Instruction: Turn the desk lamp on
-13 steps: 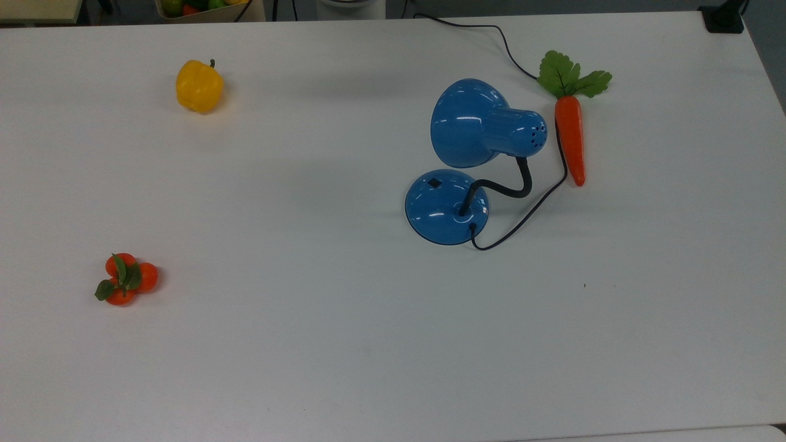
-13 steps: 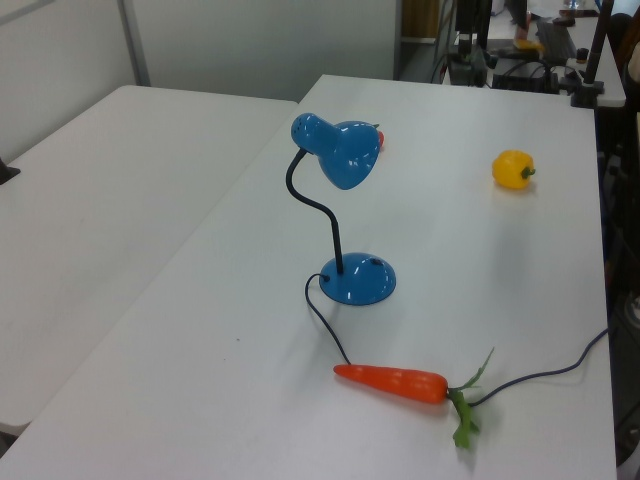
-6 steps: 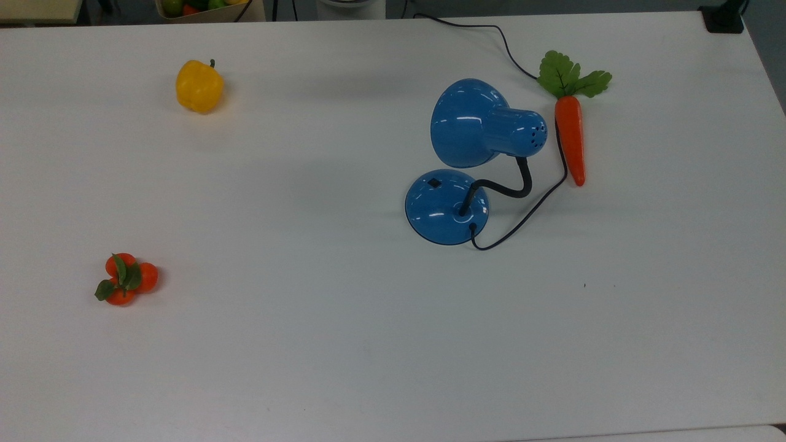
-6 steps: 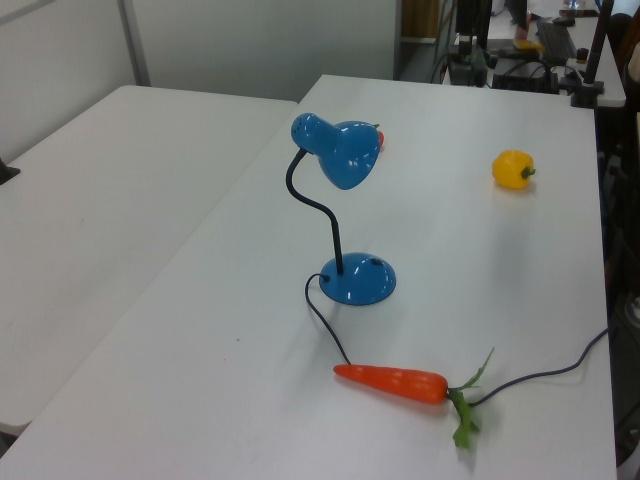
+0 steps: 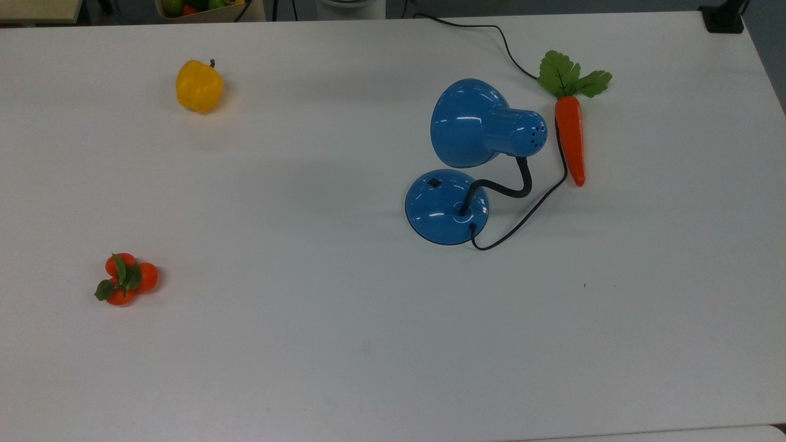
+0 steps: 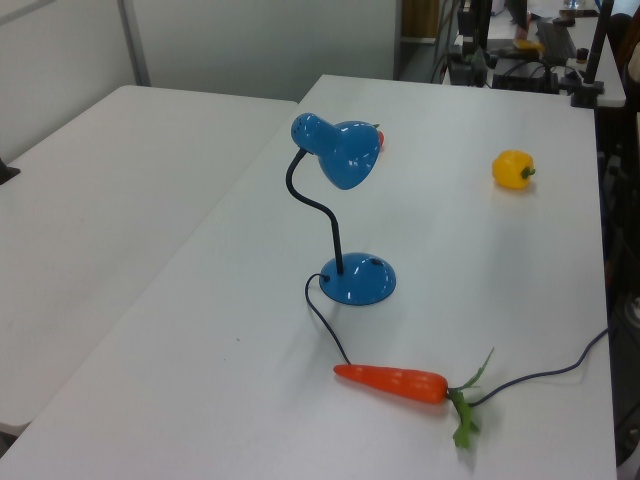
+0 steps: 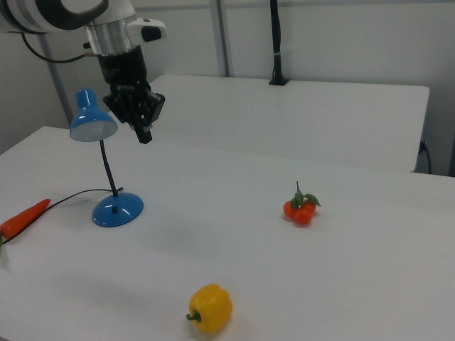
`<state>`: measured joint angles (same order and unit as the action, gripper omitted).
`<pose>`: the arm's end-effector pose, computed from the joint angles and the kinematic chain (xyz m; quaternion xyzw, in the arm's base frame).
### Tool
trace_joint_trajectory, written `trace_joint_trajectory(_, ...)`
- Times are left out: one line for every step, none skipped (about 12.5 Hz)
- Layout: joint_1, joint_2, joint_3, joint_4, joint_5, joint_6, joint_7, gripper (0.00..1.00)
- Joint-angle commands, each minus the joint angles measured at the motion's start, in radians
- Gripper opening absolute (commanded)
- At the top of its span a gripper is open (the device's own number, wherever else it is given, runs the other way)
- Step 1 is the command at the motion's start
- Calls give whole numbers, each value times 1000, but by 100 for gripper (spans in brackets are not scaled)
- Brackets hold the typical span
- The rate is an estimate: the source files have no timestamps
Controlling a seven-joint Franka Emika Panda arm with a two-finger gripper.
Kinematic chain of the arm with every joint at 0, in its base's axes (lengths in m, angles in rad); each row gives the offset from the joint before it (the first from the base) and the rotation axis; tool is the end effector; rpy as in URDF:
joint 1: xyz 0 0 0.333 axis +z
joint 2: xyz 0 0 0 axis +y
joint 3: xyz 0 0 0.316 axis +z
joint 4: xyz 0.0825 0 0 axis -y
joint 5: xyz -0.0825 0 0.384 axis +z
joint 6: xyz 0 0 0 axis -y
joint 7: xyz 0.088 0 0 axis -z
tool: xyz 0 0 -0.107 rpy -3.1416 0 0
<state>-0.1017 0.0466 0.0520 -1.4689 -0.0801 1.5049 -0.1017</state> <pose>0.5616 -0.0377 0.6409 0.9990 0.0235 -0.0082 0.0383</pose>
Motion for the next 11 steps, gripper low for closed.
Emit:
trace_joint_trajectory(11,-7,-8,-14,14,-5,-3,0)
trace_joint_trajectory(17,-7,-6,-28,14,-2,-3,0)
trace_joint_trajectory(39,-11,-6,-60,16,9,-3,0)
trace_joint_trajectory(65,-11,-6,-85,16,27,-3,0)
trace_joint_trajectory(89,-13,-6,-124,16,75,-3,0)
trace_joint_trajectory(114,-16,-3,-173,16,133,-3,0)
trace_joint_trajectory(131,-19,2,-213,16,168,-3,0)
trace_joint_trajectory(154,-20,3,-264,16,225,-3,0)
trace_joint_trajectory(180,-21,3,-316,17,288,-3,0)
trace_joint_trajectory(203,-21,3,-371,19,357,-3,0)
trace_joint_trajectory(217,-21,6,-408,19,401,-3,0)
